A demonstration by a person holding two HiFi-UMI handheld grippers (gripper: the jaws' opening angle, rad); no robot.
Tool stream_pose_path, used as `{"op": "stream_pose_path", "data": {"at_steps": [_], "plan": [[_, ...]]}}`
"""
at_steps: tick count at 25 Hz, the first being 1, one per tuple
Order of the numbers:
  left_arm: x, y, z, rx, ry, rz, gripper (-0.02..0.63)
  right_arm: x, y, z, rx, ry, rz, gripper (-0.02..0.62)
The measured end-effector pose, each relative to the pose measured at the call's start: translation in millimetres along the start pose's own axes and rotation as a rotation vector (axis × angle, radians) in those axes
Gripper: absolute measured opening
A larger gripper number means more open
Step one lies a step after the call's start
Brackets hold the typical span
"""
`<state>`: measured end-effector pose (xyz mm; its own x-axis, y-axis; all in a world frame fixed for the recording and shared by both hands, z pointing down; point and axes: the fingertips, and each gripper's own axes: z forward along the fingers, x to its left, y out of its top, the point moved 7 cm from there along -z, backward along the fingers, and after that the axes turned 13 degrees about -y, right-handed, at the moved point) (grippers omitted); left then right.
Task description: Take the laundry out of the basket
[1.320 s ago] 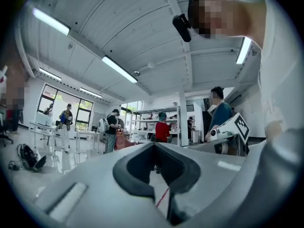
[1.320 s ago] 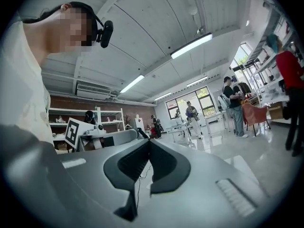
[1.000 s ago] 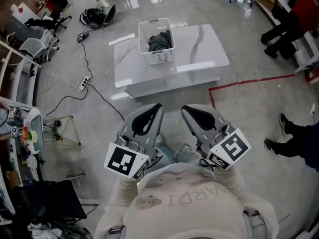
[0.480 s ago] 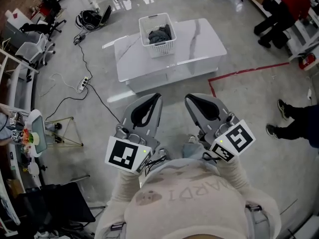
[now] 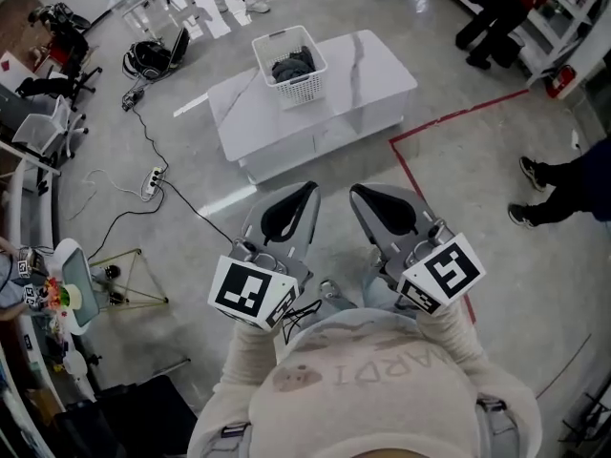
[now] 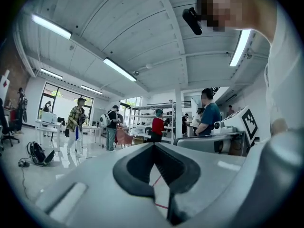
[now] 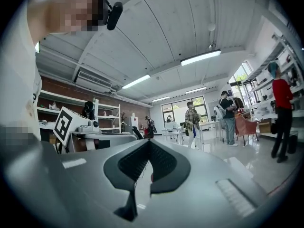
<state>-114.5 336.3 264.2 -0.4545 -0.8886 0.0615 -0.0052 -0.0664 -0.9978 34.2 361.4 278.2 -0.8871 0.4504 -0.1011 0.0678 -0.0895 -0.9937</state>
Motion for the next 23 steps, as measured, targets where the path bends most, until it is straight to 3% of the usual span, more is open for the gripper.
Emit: {"op": "stream_pose_path", "data": {"at_steps": [5, 10, 23], "plan": [[-17, 5, -13, -0.004, -0.051, 0.007, 0.0, 11, -1, -7, -0.01, 0.018, -0.003, 0.028], [-22, 14, -23, -0.016, -0.011, 0.002, 0.0, 13, 5, -10, -0.019, 0.05, -0.012, 0.028], [-48, 15, -3, -0.027, -0.004, 0.003, 0.0, -10, 16, -46, -0.035, 0.06, -0.042, 0.028]]}}
